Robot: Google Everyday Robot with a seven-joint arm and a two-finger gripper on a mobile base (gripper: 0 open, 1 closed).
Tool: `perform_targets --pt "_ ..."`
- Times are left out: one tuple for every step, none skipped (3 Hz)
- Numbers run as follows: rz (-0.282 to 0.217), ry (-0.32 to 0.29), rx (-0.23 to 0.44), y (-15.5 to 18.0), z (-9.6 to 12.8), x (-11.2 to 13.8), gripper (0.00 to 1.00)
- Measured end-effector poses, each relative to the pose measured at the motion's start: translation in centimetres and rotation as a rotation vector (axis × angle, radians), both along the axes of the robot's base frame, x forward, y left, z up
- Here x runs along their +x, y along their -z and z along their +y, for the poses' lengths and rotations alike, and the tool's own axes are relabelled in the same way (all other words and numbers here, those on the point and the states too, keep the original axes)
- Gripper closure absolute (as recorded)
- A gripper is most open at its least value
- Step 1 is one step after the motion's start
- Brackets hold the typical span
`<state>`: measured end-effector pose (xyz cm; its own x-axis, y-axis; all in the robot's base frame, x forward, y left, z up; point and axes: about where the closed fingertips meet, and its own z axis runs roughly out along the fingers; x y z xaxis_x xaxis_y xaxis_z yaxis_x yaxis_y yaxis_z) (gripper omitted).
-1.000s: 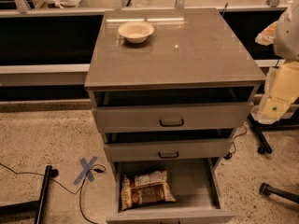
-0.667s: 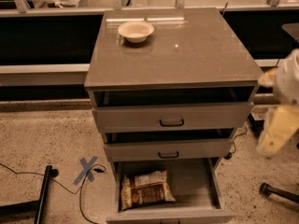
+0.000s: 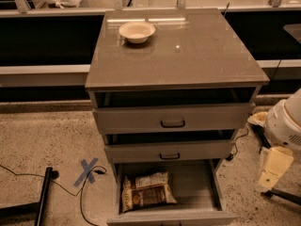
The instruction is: Pick brown chip bag from top drawer and place on counter
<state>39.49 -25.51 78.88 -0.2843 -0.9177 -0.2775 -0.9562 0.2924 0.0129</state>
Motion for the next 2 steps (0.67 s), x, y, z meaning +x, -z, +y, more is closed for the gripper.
perform_targets --pt "0.019 -0.01 0.016 1.3 0.6 0.9 0.0" --pt "0.0 -0.077 0.102 6.3 3.2 0.4 0.0"
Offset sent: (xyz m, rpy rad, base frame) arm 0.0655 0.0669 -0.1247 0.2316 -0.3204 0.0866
